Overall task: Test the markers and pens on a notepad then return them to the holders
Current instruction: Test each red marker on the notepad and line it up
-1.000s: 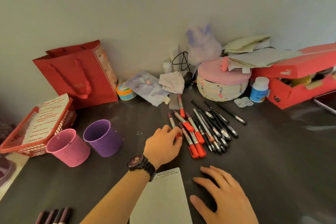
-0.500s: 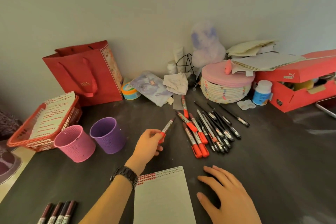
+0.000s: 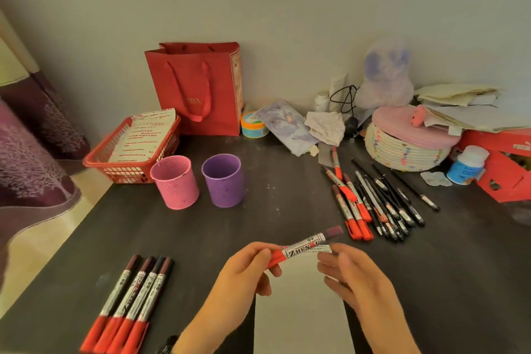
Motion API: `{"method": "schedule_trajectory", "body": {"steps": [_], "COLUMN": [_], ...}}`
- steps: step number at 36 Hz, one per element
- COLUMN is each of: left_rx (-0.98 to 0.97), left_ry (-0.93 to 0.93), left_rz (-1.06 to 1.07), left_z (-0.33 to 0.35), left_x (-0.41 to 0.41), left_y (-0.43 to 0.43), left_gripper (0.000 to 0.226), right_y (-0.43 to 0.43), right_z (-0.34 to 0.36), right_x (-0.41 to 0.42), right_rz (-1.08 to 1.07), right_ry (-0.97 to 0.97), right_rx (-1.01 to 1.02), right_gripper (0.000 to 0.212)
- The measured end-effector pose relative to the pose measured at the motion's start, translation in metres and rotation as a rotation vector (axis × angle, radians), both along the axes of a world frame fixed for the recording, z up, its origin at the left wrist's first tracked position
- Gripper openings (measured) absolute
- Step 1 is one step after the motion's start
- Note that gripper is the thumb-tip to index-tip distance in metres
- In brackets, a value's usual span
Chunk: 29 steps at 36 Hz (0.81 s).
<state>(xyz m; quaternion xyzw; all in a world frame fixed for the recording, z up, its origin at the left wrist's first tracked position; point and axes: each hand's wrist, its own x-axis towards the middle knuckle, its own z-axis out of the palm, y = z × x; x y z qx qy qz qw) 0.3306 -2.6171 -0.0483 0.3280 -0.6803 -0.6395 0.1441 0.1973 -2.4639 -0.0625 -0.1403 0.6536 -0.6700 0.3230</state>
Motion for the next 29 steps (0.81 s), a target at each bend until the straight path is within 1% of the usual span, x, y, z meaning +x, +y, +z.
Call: {"method": "schedule_trajectory", "body": {"steps": [2, 5, 9, 11, 12, 13, 14, 16, 18, 19, 21, 23, 25, 26, 27, 29], "left_rx": [-0.007, -0.111, -0.381, -0.581, -0.707, -0.838, -0.959, -1.091, -1.231, -1.268, -1.302, -1.252, -1.138, -1.081, -1.070, -1.029], "left_ry": [-0.013, -0.120, -0.220, -0.261, -0.283, -0.311, -0.337, -0.337, -0.272, -0.239, -0.210, -0.210, -0.317, -0.415, -0.493, -0.543], "left_rz": [-0.044, -0.031, -0.011, -0.002, 0.002, 0.000, -0.003, -0.034, -0.028, -0.025, -0.047, -0.065, -0.106, -0.122, -0.114, -0.110], "left_z": [-0.004, -0.012, -0.013, -0.014, -0.016, -0.017, -0.018, -0.015, -0.013, -0.013, -0.010, -0.008, -0.003, -0.002, -0.005, -0.007], "left_x": [0.007, 0.014, 0.016, 0.015, 0.013, 0.011, 0.009, 0.005, 0.003, 0.003, 0.002, -0.001, -0.006, -0.010, -0.014, -0.019], "left_y": [0.006, 0.015, 0.027, 0.033, 0.036, 0.039, 0.042, 0.048, 0.052, 0.053, 0.054, 0.056, 0.058, 0.058, 0.058, 0.057], "left_gripper": [0.040, 0.041, 0.038, 0.041, 0.045, 0.048, 0.047, 0.040, 0.039, 0.040, 0.042, 0.042, 0.044, 0.044, 0.046, 0.049], "right_y": [-0.010, -0.018, -0.027, -0.032, -0.035, -0.036, -0.038, -0.039, -0.038, -0.037, -0.034, -0.032, -0.031, -0.030, -0.031, -0.031], "right_z": [0.002, -0.002, -0.005, -0.002, 0.001, 0.003, 0.006, 0.011, 0.014, 0.015, 0.019, 0.024, 0.027, 0.028, 0.029, 0.029], "right_x": [0.013, 0.033, 0.056, 0.064, 0.066, 0.067, 0.066, 0.060, 0.052, 0.049, 0.043, 0.038, 0.033, 0.031, 0.029, 0.025], "right_rz": [0.002, -0.093, -0.206, -0.289, -0.331, -0.365, -0.392, -0.439, -0.459, -0.457, -0.437, -0.396, -0.354, -0.337, -0.328, -0.318], "right_ry": [-0.092, -0.146, -0.207, -0.295, -0.392, -0.511, -0.629, -0.785, -0.815, -0.808, -0.794, -0.804, -0.819, -0.820, -0.818, -0.817], "right_rx": [-0.073, -0.179, -0.298, -0.384, -0.434, -0.484, -0.530, -0.574, -0.569, -0.565, -0.538, -0.518, -0.526, -0.539, -0.551, -0.567], "right_gripper": [0.042, 0.031, 0.034, 0.022, 0.018, 0.022, 0.032, 0.047, 0.052, 0.053, 0.052, 0.052, 0.052, 0.052, 0.051, 0.051]}}
